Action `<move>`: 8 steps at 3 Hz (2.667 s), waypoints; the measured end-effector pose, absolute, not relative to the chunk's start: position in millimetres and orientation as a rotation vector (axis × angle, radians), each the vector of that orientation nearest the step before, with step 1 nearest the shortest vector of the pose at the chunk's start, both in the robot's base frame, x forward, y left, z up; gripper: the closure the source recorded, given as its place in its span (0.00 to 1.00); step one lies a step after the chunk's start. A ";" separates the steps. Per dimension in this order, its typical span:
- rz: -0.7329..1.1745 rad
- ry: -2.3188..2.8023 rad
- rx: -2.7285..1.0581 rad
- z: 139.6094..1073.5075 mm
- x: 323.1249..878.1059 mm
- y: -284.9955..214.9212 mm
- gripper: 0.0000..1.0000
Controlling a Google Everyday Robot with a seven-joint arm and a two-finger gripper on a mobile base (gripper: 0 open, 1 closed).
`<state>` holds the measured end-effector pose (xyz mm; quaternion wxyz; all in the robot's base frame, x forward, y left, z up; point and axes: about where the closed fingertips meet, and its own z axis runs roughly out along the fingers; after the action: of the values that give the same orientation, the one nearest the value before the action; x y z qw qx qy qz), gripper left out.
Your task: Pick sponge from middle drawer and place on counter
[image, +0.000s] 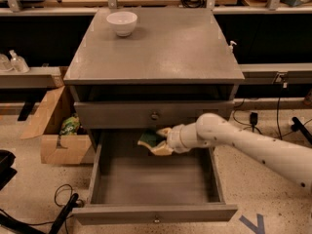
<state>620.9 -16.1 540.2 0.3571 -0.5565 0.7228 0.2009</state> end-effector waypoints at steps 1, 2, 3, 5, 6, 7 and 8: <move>0.427 1.764 -1.533 664.0 637.8 -72.6 1.00; 0.408 1.731 -1.622 719.1 635.6 -95.0 1.00; 0.470 1.694 -1.723 749.6 619.6 -108.2 1.00; 0.630 1.704 -1.932 778.5 560.1 -132.8 1.00; 0.581 1.810 -1.843 796.1 591.2 -137.5 1.00; 0.513 1.915 -1.685 826.8 635.6 -140.0 1.00; 0.444 1.998 -1.496 865.7 680.3 -148.9 1.00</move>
Offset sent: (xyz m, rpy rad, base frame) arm -0.0966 -0.1209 0.2288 -0.1950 0.1848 0.5113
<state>680.3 -148.9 865.7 0.2987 -0.5632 0.7521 0.1672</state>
